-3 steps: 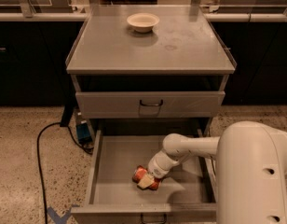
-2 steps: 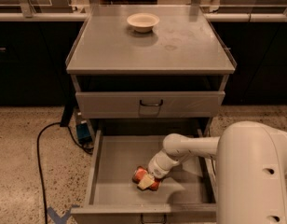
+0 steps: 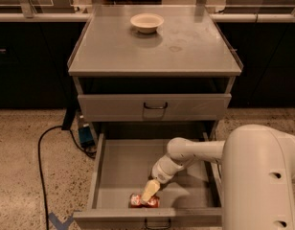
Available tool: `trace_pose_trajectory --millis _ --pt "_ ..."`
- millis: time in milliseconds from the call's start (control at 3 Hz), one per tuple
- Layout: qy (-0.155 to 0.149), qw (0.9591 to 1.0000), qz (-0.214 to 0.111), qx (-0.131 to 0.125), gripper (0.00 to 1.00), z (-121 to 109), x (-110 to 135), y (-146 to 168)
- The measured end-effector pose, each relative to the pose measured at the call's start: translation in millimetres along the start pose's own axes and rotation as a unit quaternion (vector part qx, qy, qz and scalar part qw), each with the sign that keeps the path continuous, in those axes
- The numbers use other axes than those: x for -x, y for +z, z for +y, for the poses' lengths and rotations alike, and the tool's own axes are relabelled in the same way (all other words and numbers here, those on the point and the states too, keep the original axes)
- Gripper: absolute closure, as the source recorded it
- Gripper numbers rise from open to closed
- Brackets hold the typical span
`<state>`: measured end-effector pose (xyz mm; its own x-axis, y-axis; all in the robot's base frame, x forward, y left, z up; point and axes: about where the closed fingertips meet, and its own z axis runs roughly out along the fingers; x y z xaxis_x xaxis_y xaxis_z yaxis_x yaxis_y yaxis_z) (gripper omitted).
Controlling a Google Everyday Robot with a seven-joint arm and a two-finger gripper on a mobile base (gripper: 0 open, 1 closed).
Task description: Place coke can into middle drawer
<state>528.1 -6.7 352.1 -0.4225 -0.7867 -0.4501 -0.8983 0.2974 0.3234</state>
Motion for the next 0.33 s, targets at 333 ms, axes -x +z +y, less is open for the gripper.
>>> trace_pose_trajectory --millis 333 --pt "0.0 1.0 0.0 0.0 0.0 0.0 0.0 0.0"
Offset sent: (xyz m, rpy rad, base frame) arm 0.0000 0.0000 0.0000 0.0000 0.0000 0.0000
